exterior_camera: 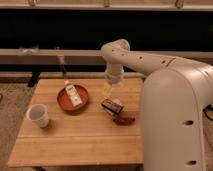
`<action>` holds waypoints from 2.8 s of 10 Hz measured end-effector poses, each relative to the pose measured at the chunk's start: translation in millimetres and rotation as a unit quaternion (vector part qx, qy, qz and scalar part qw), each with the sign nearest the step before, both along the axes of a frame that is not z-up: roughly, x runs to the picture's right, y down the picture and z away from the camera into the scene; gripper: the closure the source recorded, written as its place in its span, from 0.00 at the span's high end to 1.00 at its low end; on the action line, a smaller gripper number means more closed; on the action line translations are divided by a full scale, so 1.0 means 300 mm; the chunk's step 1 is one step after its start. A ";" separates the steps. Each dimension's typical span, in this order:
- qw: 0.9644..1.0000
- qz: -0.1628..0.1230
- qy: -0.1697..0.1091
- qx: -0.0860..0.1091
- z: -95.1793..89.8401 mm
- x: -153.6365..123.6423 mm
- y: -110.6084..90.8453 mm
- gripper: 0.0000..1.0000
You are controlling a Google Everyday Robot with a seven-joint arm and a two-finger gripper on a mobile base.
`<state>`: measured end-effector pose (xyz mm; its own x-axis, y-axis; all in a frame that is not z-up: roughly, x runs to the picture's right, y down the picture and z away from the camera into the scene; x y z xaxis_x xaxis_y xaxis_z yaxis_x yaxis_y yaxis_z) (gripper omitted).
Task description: Move the arm in a circular motion
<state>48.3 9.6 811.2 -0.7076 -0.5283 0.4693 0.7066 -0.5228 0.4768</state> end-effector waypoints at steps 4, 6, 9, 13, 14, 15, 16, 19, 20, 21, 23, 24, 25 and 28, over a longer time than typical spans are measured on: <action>1.000 0.000 0.000 0.000 0.000 0.001 0.000 0.80; 1.000 0.000 0.000 0.000 -0.001 0.001 0.000 0.80; 1.000 0.000 0.001 -0.001 -0.001 0.003 0.001 0.80; 1.000 0.000 0.001 -0.001 -0.001 0.003 0.001 0.80; 1.000 0.000 0.001 -0.001 -0.001 0.003 0.001 0.80; 1.000 0.000 0.001 -0.001 -0.001 0.003 0.001 0.80; 1.000 0.000 0.001 -0.001 -0.001 0.003 0.001 0.80; 1.000 0.000 0.001 -0.001 -0.001 0.003 0.001 0.80; 1.000 0.000 0.001 -0.001 -0.001 0.003 0.001 0.80; 1.000 0.000 0.001 -0.001 -0.001 0.003 0.001 0.80; 1.000 0.000 0.001 -0.001 -0.001 0.003 0.001 0.80; 1.000 0.000 0.001 -0.001 -0.001 0.003 0.001 0.80; 1.000 0.000 0.001 -0.002 -0.002 0.002 0.001 0.80; 1.000 -0.008 -0.003 -0.010 0.014 -0.039 -0.026 0.80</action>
